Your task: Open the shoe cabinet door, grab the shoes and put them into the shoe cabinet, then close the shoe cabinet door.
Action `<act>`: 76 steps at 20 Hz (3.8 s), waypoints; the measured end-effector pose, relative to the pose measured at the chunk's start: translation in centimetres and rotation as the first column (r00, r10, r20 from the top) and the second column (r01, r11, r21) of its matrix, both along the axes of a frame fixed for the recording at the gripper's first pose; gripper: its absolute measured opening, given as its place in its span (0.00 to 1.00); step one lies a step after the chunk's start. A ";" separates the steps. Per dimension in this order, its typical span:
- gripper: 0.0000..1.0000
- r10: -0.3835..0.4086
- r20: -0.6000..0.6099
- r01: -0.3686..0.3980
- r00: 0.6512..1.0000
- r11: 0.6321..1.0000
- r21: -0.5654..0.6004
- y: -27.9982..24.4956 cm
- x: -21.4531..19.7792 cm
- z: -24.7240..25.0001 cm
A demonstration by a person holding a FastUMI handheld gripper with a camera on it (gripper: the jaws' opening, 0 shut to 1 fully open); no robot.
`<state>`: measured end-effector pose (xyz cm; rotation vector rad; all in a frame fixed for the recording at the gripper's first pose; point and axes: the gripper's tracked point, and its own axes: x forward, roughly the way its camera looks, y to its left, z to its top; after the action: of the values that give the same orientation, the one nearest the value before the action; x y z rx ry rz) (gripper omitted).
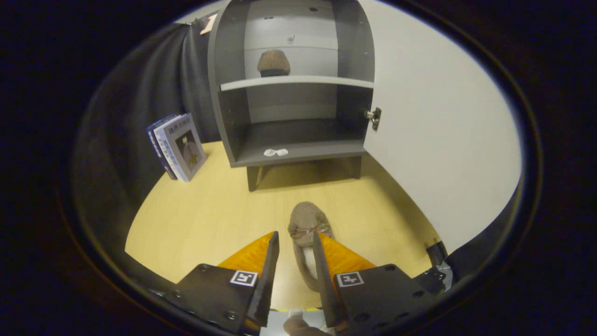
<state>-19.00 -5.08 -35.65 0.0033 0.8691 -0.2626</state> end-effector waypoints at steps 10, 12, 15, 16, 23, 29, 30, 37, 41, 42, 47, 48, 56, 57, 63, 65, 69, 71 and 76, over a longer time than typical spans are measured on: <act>0.48 -0.043 -0.223 0.039 0.974 0.999 -0.023 -0.4 -1.1 -9.6; 0.48 -0.044 -0.252 0.038 0.967 0.999 -0.029 -0.6 -1.1 -10.6; 0.50 -0.044 -0.285 0.036 0.957 0.999 -0.035 -1.0 -1.0 -11.9; 0.50 -0.045 -0.289 0.035 0.956 0.999 -0.037 -1.1 -0.9 -12.1; 0.06 -0.005 -0.324 -0.004 0.946 1.000 -0.028 -1.4 -0.6 -12.4; 0.03 0.000 -0.294 -0.010 0.956 0.999 -0.031 -1.5 -0.2 -12.1; 0.02 -0.001 -0.282 -0.010 0.959 0.999 -0.037 -1.6 0.1 -11.7; 0.03 -0.016 -0.204 0.001 0.979 0.997 -0.072 -2.0 2.0 -8.5; 0.03 0.011 -0.184 -0.030 0.983 0.994 -0.101 -1.6 2.8 -6.5; 0.03 0.017 -0.173 -0.036 0.985 0.994 -0.105 -1.5 3.1 -5.8; 0.02 0.041 -0.099 -0.055 0.994 0.989 -0.140 -1.2 5.4 -1.2; 0.03 0.042 -0.080 -0.054 0.996 0.988 -0.147 -1.2 5.9 0.0; 0.03 0.064 0.113 -0.036 0.991 0.971 -0.235 -2.1 12.3 11.0; 0.03 0.064 0.141 -0.028 0.988 0.970 -0.241 -2.1 13.1 12.5; 0.02 0.059 0.257 0.021 0.965 0.954 -0.299 -3.9 17.9 19.2; 0.02 0.051 0.285 0.040 0.957 0.952 -0.305 -5.0 20.2 20.1; 0.02 0.048 0.309 0.057 0.950 0.944 -0.324 -7.0 24.5 21.2; 0.02 0.040 0.325 0.070 0.945 0.945 -0.320 -8.2 26.9 21.5; 0.02 0.035 0.356 0.082 0.934 0.947 -0.309 -10.8 32.7 21.4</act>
<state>13.70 -15.85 -14.27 -0.2356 0.4547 -0.4102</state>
